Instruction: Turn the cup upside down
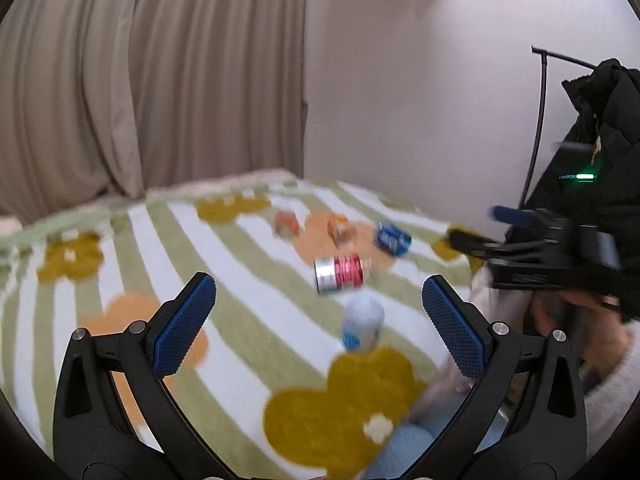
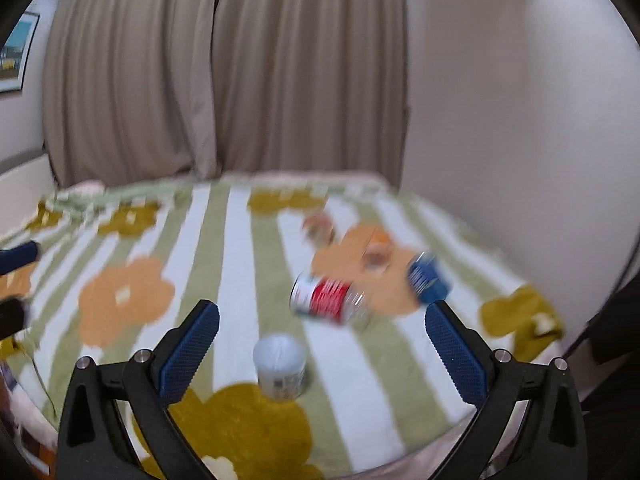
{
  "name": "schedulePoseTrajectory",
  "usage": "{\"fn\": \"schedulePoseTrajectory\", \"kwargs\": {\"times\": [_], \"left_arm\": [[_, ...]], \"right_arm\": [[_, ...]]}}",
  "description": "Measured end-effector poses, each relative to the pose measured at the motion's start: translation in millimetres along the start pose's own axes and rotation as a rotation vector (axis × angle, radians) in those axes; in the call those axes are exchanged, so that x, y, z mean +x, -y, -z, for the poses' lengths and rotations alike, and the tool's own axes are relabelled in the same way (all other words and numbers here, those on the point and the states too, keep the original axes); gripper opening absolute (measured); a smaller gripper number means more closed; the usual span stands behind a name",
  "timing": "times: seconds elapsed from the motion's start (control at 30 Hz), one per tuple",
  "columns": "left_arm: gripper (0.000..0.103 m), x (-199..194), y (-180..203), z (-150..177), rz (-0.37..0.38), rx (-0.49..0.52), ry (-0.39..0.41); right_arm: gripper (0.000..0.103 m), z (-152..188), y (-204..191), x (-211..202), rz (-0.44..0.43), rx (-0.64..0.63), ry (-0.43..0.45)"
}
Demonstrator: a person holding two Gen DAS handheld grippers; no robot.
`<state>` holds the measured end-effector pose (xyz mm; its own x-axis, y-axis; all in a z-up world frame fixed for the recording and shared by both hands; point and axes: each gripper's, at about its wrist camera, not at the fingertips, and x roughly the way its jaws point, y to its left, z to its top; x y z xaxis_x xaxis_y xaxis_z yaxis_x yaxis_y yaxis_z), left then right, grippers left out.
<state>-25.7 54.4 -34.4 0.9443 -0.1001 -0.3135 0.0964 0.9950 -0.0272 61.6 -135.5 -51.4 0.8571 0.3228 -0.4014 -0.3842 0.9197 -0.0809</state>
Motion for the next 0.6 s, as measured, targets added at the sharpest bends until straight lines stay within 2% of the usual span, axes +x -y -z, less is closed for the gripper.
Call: {"fn": "schedulePoseTrajectory", "kwargs": {"times": [0.1,0.23,0.3,0.4,0.5,0.6], "left_arm": [[0.103,0.2,12.3,-28.8,-0.026,0.03,0.078],[0.103,0.3,26.5,-50.0,-0.046,0.034,0.145],[0.103,0.7,29.4,-52.3,-0.039,0.024,0.152],[0.103,1.1,35.7,-45.9,-0.068,0.025,0.139],[0.103,-3.5,41.1,-35.4,-0.086,0.032,0.12],[0.103,-4.8,41.5,-31.9,-0.088,0.012,0.12]], "right_arm": [[0.103,-19.0,6.5,-43.7,0.068,0.045,0.096],[0.103,-26.4,8.3,-72.3,0.152,0.082,0.135],[0.103,-25.5,9.1,-87.1,0.199,0.092,0.172],[0.103,-21.6,10.1,-103.8,0.267,0.086,0.216],[0.103,-12.3,18.2,-107.0,0.25,0.12,0.225],[0.103,-5.6,18.6,-106.3,0.273,0.122,0.213]]}}
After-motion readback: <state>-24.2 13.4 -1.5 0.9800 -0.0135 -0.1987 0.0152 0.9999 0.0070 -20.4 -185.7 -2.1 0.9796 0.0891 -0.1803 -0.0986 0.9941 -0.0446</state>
